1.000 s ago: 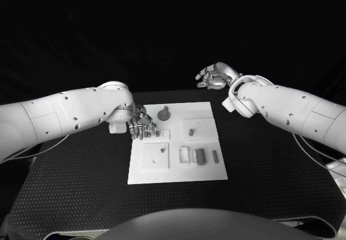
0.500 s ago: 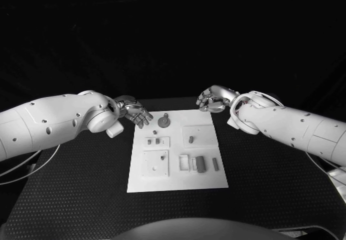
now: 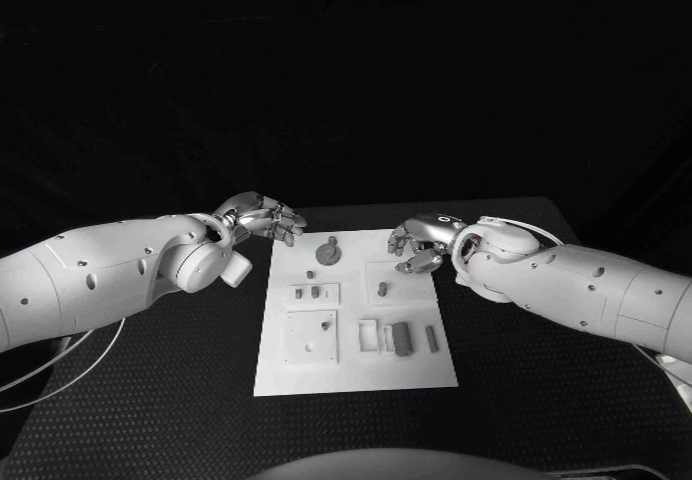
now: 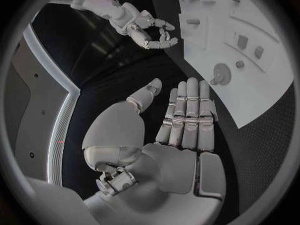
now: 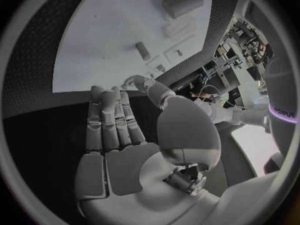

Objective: Assemble the parts on the task board

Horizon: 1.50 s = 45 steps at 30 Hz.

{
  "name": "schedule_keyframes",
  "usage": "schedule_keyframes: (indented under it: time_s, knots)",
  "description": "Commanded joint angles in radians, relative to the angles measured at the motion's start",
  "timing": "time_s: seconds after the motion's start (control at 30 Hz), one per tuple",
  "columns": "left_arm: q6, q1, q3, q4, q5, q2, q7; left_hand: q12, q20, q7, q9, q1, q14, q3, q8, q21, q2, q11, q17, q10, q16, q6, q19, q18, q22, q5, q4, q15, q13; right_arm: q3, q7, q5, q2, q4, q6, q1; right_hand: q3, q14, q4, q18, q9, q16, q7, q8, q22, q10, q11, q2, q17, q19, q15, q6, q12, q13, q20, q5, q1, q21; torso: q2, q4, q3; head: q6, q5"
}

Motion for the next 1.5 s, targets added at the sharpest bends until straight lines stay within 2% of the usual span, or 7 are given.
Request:
schedule_keyframes:
  time_s: [0.03, 0.23, 0.67, 0.9, 1.13, 1.33, 1.5]
  knots:
    - [-0.046, -0.009, 0.001, -0.009, 0.099, 0.004, 0.100, 0.002, 0.000, -0.001, 0.000, 0.001, -0.003, -0.009, -0.002, -0.001, -0.007, -0.001, -0.003, -0.004, -0.006, -0.004, -0.009, 0.004, -0.003, -0.003, -0.001, 0.001, -0.002, -0.008, -0.022, -0.098, 0.006, 0.003, 0.007, -0.008, -0.001, -0.009, 0.012, 0.014, -0.003, -0.006, -0.005, -0.005, 0.003, -0.008, 0.004, -0.017, -0.001, -0.010, 0.005, -0.007, -0.015, -0.009, 0.000, 0.001, -0.001, -0.007, 0.000, -0.0002, 0.0015, 0.003, 0.001]
    - [-0.038, -0.014, 0.002, -0.025, 0.119, 0.013, 0.111, 0.007, 0.001, -0.003, 0.002, 0.005, 0.006, -0.013, 0.002, 0.001, -0.008, -0.004, -0.006, 0.004, -0.009, 0.002, -0.006, 0.006, -0.007, -0.001, 0.000, 0.000, -0.003, -0.033, -0.027, -0.119, 0.023, -0.002, 0.005, -0.016, -0.003, -0.013, 0.027, 0.015, -0.005, -0.001, -0.014, -0.006, 0.008, -0.011, 0.008, -0.035, 0.001, -0.011, 0.009, -0.016, -0.033, -0.020, 0.002, 0.001, 0.002, -0.009, 0.000, 0.0010, 0.0010, 0.003, 0.001]
    - [-0.022, -0.015, 0.005, -0.039, 0.123, 0.026, 0.107, 0.011, 0.000, -0.001, 0.002, 0.002, 0.015, -0.016, 0.005, 0.001, -0.001, -0.007, -0.008, 0.013, -0.011, 0.009, -0.001, 0.008, -0.013, -0.001, 0.003, -0.002, -0.004, -0.048, -0.018, -0.129, 0.050, -0.003, -0.015, -0.032, -0.002, -0.014, 0.031, 0.015, -0.005, 0.004, -0.013, 0.000, 0.014, 0.005, 0.006, -0.030, 0.002, -0.009, 0.007, -0.014, -0.038, -0.024, 0.001, 0.001, 0.019, -0.010, 0.000, 0.0012, 0.0007, 0.003, 0.006]
    - [-0.020, -0.015, 0.005, -0.044, 0.140, 0.030, 0.099, 0.011, 0.000, 0.000, 0.002, 0.000, 0.018, -0.018, 0.004, 0.002, 0.000, -0.007, -0.009, 0.013, -0.011, 0.009, 0.001, 0.009, -0.015, -0.001, 0.003, -0.002, -0.004, -0.052, -0.014, -0.129, 0.053, 0.013, -0.012, -0.038, -0.010, -0.004, 0.016, 0.015, -0.002, 0.010, -0.011, 0.016, 0.022, 0.056, -0.013, -0.004, 0.002, 0.001, -0.010, 0.004, -0.022, -0.009, -0.003, 0.001, 0.037, -0.009, 0.000, 0.0009, 0.0015, -0.002, 0.011]
    - [-0.016, -0.015, 0.006, -0.045, 0.142, 0.031, 0.097, 0.011, 0.000, 0.001, 0.002, -0.002, 0.019, -0.020, 0.004, 0.002, 0.001, -0.007, -0.009, 0.013, -0.011, 0.008, 0.002, 0.009, -0.016, -0.001, 0.004, -0.002, -0.005, -0.053, -0.011, -0.131, 0.057, 0.011, -0.020, -0.040, -0.010, 0.001, 0.002, 0.015, 0.004, 0.011, -0.014, 0.034, 0.024, 0.066, -0.017, 0.024, 0.000, 0.006, -0.015, 0.032, -0.023, 0.000, -0.005, 0.002, 0.047, -0.012, 0.000, 0.0006, 0.0012, -0.005, 0.011]
    - [-0.015, -0.015, 0.006, -0.047, 0.155, 0.030, 0.095, 0.009, 0.001, 0.002, 0.001, -0.014, 0.019, -0.027, 0.002, 0.001, -0.001, -0.006, -0.010, 0.010, -0.014, 0.006, 0.002, 0.009, -0.020, -0.002, 0.009, -0.001, -0.007, -0.053, -0.015, -0.139, 0.059, 0.011, -0.039, -0.041, -0.006, 0.014, -0.011, 0.015, 0.008, 0.014, -0.013, 0.053, 0.027, 0.104, -0.031, 0.067, 0.000, 0.019, -0.029, 0.074, -0.011, 0.016, -0.009, 0.003, 0.054, -0.010, 0.000, 0.0004, 0.0019, -0.008, 0.013]
    - [-0.009, -0.015, 0.006, -0.046, 0.157, 0.029, 0.089, 0.009, 0.001, 0.003, 0.001, -0.020, 0.019, -0.030, 0.001, 0.000, -0.001, -0.005, -0.011, 0.009, -0.016, 0.005, 0.001, 0.009, -0.022, -0.002, 0.010, 0.000, -0.008, -0.053, -0.018, -0.144, 0.059, 0.001, -0.036, -0.041, 0.004, 0.019, -0.027, 0.015, 0.009, 0.012, -0.021, 0.062, 0.028, 0.127, -0.041, 0.099, -0.002, 0.023, -0.038, 0.098, -0.005, 0.030, -0.011, 0.003, 0.061, -0.013, 0.000, 0.0004, 0.0015, -0.010, 0.012]
